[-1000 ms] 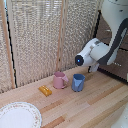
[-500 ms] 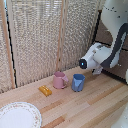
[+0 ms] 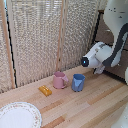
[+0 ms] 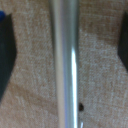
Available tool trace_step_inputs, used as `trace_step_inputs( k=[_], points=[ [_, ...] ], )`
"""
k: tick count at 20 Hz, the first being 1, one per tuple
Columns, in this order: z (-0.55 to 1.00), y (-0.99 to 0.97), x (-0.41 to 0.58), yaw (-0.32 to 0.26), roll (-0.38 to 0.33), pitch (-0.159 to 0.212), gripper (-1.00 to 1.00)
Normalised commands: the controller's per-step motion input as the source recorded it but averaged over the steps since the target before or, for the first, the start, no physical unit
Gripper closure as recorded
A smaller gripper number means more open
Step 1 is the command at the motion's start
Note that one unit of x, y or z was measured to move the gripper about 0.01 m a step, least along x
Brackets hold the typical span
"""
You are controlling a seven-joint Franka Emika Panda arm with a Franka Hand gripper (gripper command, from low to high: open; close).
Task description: Please adjust your gripper to match the height of the lower drawer handle. Progress your gripper onward until it happens to touch the drawer handle. Now, firmly take hold of it with your gripper, then steadily retract it to swing the drawer wide open.
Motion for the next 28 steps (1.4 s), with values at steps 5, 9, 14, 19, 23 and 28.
trace_step_inputs(
  k=[5, 9, 14, 19, 23, 28],
  points=[
    [0.0, -0.02, -0.216, 0.0, 0.117, 0.0, 1.0],
    [0.0, 0.24, -0.044, -0.061, 0.26, 0.024, 1.0],
    [0.0, 0.46, 0.0, -0.09, 0.31, 0.068, 1.0],
    [0.01, 0.47, 0.0, -0.078, 0.323, 0.081, 1.0],
    [-0.06, 0.59, 0.0, -0.074, 0.254, 0.075, 1.0],
    [-0.18, 0.87, -0.002, -0.015, 0.1, 0.014, 1.0]
  ],
)
